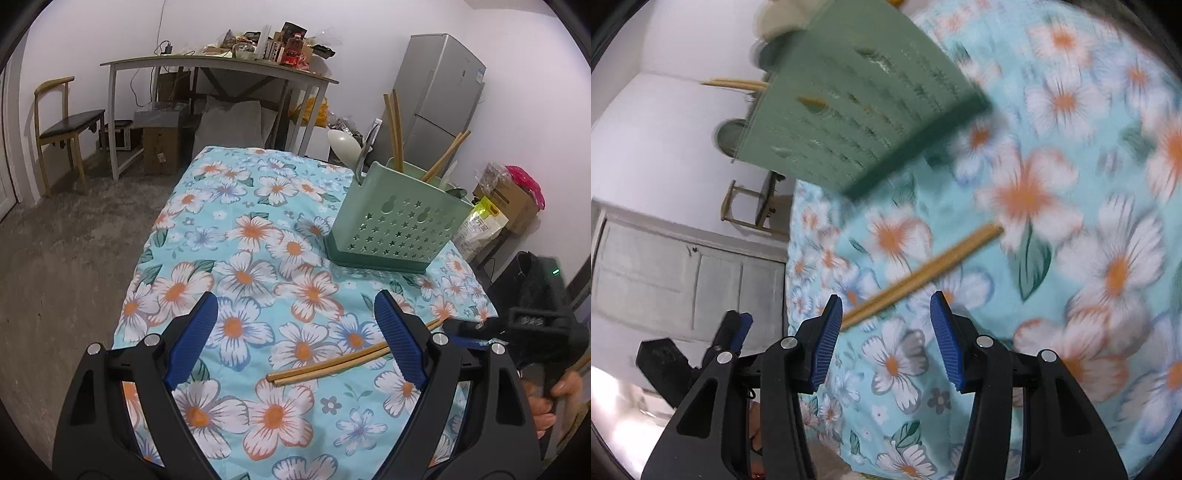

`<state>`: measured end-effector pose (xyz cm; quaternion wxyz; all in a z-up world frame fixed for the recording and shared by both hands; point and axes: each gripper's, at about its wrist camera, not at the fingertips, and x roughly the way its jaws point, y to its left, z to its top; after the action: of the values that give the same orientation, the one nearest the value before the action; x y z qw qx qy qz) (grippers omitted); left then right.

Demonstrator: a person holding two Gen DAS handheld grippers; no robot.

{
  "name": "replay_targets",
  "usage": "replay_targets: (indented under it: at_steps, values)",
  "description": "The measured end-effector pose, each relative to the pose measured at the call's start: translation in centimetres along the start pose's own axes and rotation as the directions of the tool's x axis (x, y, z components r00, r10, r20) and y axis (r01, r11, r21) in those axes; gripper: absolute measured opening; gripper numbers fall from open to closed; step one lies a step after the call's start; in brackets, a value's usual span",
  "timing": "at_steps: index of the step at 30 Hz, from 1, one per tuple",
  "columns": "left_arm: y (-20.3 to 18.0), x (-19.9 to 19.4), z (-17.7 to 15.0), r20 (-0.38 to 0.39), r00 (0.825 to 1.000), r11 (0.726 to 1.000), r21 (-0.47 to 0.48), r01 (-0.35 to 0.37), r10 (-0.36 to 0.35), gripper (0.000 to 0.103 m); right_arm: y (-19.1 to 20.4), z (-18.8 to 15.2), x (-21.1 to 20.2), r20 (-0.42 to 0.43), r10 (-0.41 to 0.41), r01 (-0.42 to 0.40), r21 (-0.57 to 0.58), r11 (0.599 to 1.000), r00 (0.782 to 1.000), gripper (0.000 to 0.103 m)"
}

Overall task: Organize utensils
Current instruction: 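Grasp a remaining chopstick with the right tool while the left tool grasps the other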

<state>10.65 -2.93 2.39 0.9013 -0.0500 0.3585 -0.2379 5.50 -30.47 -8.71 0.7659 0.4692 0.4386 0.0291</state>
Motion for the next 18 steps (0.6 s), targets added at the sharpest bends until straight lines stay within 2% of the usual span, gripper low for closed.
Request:
replay_targets:
  at_steps: [3, 8, 14, 18]
  values:
    - [0.2, 0.1, -0.1, -0.004, 1.000, 1.000, -0.001, 0.005, -0.005, 0.083, -0.4, -0.2, 1.3, -0.024, 0.001, 0.000, 0.042, 0.999, 1.000, 0.049]
    - [0.6, 0.6, -0.3, -0.020, 1.000, 1.000, -0.021, 0.016, -0.016, 0.082, -0.6, 0.3, 2.7, -0.010, -0.011, 0.012, 0.083, 0.997, 1.000, 0.048]
    - [1.0, 0.9, -0.4, -0.028, 0.999, 0.999, -0.035, 0.027, -0.028, 0.082, -0.9, 0.6, 3.0, 0.026, -0.028, 0.024, 0.121, 0.992, 0.999, 0.039]
    - [1.0, 1.0, -0.3, -0.030, 0.999, 0.999, -0.031, 0.031, -0.032, 0.082, -1.6, 0.7, 2.6, 0.039, -0.037, 0.031, 0.147, 0.989, 0.999, 0.028]
